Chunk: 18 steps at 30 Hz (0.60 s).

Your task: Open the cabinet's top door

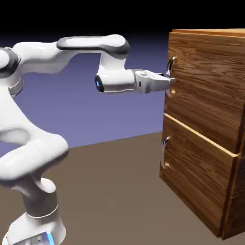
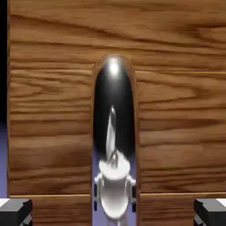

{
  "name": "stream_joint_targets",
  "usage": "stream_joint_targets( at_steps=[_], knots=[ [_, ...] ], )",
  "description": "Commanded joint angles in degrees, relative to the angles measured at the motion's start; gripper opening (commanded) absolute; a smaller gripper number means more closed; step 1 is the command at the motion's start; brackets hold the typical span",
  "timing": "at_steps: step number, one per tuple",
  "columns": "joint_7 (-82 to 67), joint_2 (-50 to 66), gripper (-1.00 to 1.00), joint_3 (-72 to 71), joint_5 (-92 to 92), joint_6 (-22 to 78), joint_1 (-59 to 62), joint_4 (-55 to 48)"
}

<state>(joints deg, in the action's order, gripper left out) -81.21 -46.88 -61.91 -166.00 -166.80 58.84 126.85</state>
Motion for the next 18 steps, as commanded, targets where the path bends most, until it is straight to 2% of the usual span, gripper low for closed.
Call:
stream_joint_targets(
  at_steps=[1, 9, 18],
  knots=[
    [-1.3, 0.8, -1.0, 1.6, 0.0, 0.5, -2.1, 1.0],
    [-11.3, 5.9, -1.0, 15.2, 0.5, 2.9, -18.7, 7.4],
    [-1.8, 0.8, -1.0, 32.4, 18.7, 8.8, -37.3, 19.6]
  ],
)
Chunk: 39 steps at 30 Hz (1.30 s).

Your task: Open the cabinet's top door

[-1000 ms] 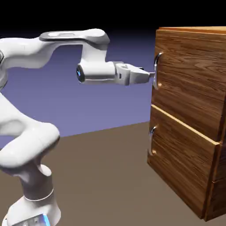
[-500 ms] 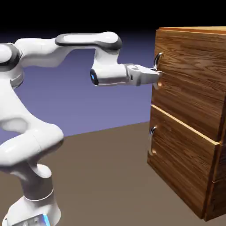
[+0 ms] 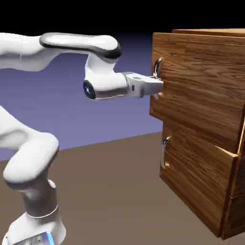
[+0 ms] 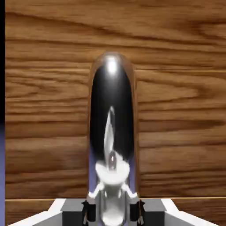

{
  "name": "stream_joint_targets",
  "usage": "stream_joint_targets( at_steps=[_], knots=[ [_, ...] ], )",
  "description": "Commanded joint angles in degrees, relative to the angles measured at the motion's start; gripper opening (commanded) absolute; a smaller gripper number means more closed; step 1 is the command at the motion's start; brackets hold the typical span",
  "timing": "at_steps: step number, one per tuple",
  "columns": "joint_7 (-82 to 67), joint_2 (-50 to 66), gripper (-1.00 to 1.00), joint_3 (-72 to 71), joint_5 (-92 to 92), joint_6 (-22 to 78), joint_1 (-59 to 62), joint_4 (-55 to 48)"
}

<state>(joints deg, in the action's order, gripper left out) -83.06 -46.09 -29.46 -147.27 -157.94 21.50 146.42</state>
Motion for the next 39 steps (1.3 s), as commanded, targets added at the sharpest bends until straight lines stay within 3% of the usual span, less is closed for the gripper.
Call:
stream_joint_targets(
  at_steps=[1, 12, 23, 31, 39],
  knots=[
    [1.3, -1.0, -1.0, 2.1, 2.4, 0.7, -2.0, 1.5],
    [15.1, -12.9, -1.0, 21.1, 29.8, 8.3, -15.4, 13.8],
    [27.4, -23.5, -1.0, 37.7, 57.3, 21.4, -15.6, 20.3],
    [31.8, -25.2, -1.0, 53.4, 76.8, 37.6, -12.0, 19.1],
    [31.9, -19.8, -1.0, 70.0, 92.5, 55.1, -13.8, 10.5]
  ],
)
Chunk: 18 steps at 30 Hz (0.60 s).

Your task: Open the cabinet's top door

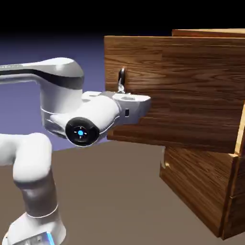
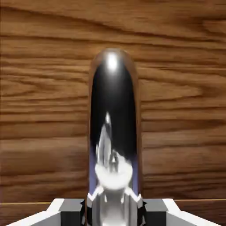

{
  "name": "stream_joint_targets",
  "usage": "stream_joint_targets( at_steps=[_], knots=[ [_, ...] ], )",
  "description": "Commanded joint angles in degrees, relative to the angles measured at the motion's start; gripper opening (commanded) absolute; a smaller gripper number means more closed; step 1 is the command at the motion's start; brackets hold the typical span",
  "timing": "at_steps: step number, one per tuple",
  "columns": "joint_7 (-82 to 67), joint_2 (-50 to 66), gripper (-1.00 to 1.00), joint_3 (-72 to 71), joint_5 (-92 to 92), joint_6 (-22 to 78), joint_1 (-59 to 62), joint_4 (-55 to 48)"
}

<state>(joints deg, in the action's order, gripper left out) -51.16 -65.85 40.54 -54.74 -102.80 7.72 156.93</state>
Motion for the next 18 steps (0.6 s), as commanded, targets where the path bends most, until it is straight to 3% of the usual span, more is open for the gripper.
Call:
stream_joint_targets(
  at_steps=[1, 18],
  knots=[
    [-0.1, 0.9, -1.0, 2.1, 1.7, 2.1, -0.9, -1.6],
    [0.4, 10.3, -1.0, 33.2, 19.5, 34.3, -31.4, -35.8]
  ],
)
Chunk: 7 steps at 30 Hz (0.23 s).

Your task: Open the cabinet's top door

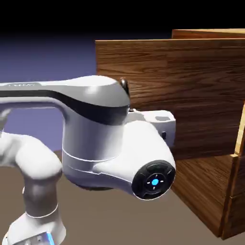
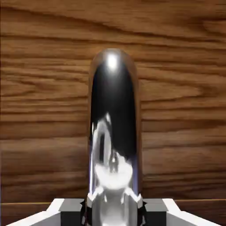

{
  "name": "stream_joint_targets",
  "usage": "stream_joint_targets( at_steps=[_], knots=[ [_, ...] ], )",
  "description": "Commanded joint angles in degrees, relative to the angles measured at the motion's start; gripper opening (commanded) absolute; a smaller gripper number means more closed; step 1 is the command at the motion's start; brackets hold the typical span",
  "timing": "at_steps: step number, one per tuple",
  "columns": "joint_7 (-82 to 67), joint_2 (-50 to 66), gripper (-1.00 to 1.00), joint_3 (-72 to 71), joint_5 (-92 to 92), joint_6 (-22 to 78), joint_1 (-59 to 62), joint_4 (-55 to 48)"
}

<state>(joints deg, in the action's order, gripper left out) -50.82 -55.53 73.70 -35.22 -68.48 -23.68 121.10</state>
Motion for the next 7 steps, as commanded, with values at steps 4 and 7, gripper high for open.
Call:
stream_joint_targets(
  at_steps=[4, 7],
  knots=[
    [1.5, -1.0, -1.0, 5.2, 2.3, 5.7, -8.3, -8.2],
    [2.9, -2.1, -1.0, 8.2, 3.6, 9.5, -13.9, -14.0]
  ],
)
